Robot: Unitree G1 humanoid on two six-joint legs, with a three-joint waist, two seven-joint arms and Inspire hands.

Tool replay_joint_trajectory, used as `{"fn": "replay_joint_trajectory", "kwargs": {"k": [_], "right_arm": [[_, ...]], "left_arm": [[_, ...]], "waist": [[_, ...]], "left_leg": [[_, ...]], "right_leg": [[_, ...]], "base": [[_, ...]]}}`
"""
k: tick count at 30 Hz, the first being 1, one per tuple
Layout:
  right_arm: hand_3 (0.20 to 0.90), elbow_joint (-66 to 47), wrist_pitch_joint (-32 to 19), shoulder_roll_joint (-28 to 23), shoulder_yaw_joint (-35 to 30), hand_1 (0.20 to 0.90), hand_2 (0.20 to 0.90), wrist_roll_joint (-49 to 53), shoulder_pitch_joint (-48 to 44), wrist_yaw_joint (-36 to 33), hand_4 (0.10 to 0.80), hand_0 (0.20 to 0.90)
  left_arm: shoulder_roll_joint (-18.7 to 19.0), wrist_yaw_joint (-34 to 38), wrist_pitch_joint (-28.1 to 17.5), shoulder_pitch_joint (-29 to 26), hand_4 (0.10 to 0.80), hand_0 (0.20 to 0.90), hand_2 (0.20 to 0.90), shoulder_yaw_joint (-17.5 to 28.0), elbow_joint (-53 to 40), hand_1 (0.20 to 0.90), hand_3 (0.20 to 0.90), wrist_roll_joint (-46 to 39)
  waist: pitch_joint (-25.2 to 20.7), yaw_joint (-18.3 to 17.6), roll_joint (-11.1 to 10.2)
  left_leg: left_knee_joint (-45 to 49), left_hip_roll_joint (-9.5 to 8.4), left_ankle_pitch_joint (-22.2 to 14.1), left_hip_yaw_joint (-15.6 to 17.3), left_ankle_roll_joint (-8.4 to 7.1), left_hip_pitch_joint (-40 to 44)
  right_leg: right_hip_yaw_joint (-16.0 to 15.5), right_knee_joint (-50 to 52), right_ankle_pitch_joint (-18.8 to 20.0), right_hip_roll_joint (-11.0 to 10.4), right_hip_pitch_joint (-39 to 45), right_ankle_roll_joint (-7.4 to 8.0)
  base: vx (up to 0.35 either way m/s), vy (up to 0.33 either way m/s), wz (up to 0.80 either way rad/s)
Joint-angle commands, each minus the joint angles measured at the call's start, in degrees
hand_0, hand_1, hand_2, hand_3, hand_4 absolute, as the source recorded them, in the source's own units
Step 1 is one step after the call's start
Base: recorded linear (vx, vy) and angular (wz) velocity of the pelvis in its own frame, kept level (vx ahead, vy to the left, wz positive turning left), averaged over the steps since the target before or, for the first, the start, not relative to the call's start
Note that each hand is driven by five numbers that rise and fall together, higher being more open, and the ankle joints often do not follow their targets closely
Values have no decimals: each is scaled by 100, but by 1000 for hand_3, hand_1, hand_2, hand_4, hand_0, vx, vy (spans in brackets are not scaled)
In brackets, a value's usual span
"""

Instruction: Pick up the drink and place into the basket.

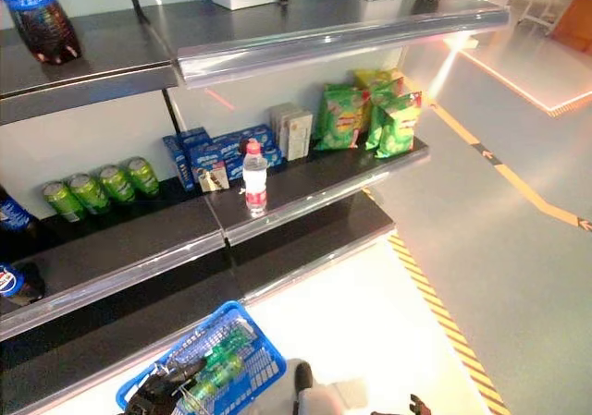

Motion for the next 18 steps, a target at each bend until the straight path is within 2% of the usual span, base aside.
{"fn": "replay_joint_trajectory", "kwargs": {"k": [1,2,5,6,7,9,13,17,18], "right_arm": [[900,233,-171,-506,-101,900,900,-40,-331,-128,800,900],[900,238,-169,-505,-106,900,900,-50,-330,-125,800,900],[900,300,-96,-466,-140,900,900,16,-390,-146,800,900],[900,300,-96,-466,-140,900,900,16,-390,-146,800,900],[900,279,13,-458,-106,900,900,18,-449,-140,800,900],[900,273,71,-465,-82,900,900,-19,-471,-110,800,900],[900,242,219,-463,76,900,900,58,-531,94,800,900],[900,354,277,-446,31,900,900,285,-515,160,800,900],[900,391,299,-419,-9,900,900,339,-488,293,800,900]], "left_arm": [[505,-510,-673,-510,100,300,300,550,-419,300,200,-48],[508,-502,-659,-511,100,300,300,549,-420,300,200,-48],[543,-508,-490,-520,100,300,300,504,-398,300,200,98],[543,-508,-489,-521,100,300,300,504,-398,300,200,98],[582,-516,-358,-536,100,300,300,483,-400,300,200,143],[586,-464,-319,-542,100,300,300,498,-397,300,200,182],[544,-639,-213,-467,100,300,300,527,-340,300,200,306],[472,-697,-187,-411,100,300,300,478,-261,300,200,494],[450,-697,-164,-397,100,300,300,454,-179,300,200,657]], "waist": [[-128,237,268],[-128,246,264],[-144,301,200],[-142,298,202],[-91,269,156],[-83,263,137],[-147,266,92],[-270,311,98],[-326,331,102]], "left_leg": [[485,-211,-312,-556,136,-522],[506,-212,-328,-554,139,-525],[682,-157,-528,-652,76,-484],[687,-154,-532,-655,76,-484],[835,-42,-688,-709,23,-453],[869,-10,-727,-722,31,-461],[872,203,-664,-703,-63,-426],[591,347,-505,-630,-164,-345],[472,434,-388,-468,-242,-324]], "right_leg": [[13,42,37,-763,497,825],[5,16,52,-790,523,830],[62,-462,384,-1138,558,962],[57,-467,386,-1136,564,962],[117,-604,428,-1172,464,1021],[164,-589,358,-1130,496,1032],[208,-497,-75,-789,701,924],[61,-557,-284,-665,907,798],[-129,-605,-340,-648,1032,760]], "base": [[-4,-180,-46],[18,-203,-52],[95,-256,-12],[162,-309,-12],[129,-245,-21],[109,-195,-9],[147,-196,26],[93,-55,34],[55,-34,36]]}}
